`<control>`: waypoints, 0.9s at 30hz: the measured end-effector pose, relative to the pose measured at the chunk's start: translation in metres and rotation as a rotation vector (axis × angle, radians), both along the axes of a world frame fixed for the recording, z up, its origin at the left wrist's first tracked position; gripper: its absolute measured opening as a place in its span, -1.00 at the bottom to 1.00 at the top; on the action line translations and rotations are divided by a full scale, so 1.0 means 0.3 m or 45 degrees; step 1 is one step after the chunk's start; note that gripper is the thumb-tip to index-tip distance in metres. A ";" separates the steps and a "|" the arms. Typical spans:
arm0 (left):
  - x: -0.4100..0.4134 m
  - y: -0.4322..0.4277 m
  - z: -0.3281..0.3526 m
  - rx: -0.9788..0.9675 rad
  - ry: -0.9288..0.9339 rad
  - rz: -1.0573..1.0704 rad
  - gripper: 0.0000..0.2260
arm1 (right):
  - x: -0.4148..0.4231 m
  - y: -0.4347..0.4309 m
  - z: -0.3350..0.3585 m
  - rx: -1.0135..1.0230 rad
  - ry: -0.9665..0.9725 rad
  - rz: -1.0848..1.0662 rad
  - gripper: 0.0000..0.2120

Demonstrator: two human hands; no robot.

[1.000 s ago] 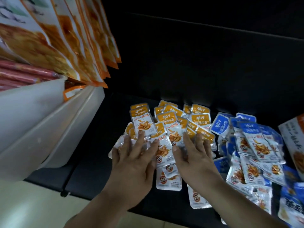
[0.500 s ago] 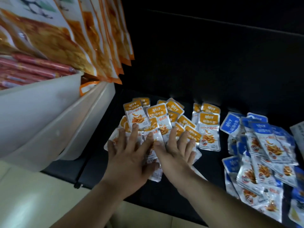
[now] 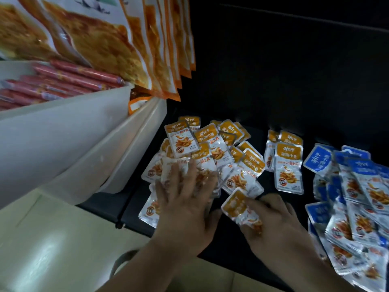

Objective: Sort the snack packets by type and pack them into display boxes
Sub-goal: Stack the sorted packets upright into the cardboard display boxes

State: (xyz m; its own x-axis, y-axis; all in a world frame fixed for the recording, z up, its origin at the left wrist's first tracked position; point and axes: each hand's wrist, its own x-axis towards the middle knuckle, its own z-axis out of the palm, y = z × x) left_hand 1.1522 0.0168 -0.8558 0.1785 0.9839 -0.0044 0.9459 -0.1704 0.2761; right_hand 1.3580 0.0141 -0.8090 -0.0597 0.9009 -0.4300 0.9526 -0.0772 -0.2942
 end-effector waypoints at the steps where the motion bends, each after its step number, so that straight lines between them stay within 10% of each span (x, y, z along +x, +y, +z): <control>1: 0.001 -0.017 -0.010 -0.007 0.041 -0.015 -0.31 | -0.011 0.000 -0.013 0.029 0.007 -0.004 -0.39; 11: -0.022 -0.101 -0.024 0.119 -0.091 0.097 -0.43 | -0.127 0.069 -0.037 0.203 0.699 -0.166 -0.84; 17: 0.018 0.014 -0.016 -0.001 0.221 -0.165 -0.21 | 0.063 0.156 -0.036 0.720 0.516 -0.392 -0.77; 22: -0.009 0.039 -0.032 -0.090 0.261 -0.220 -0.40 | 0.108 0.225 -0.092 0.106 0.064 -0.278 -0.37; 27: -0.056 0.052 -0.010 -0.012 0.072 -0.183 -0.45 | 0.068 0.225 -0.143 0.237 0.183 -0.132 -0.41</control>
State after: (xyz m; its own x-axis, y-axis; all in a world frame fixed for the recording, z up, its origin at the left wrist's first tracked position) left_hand 1.1354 0.0325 -0.8589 0.3171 0.9480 -0.0274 0.9260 -0.3032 0.2250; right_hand 1.3784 0.0817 -0.8519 -0.0117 0.9682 -0.2500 0.8898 -0.1040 -0.4443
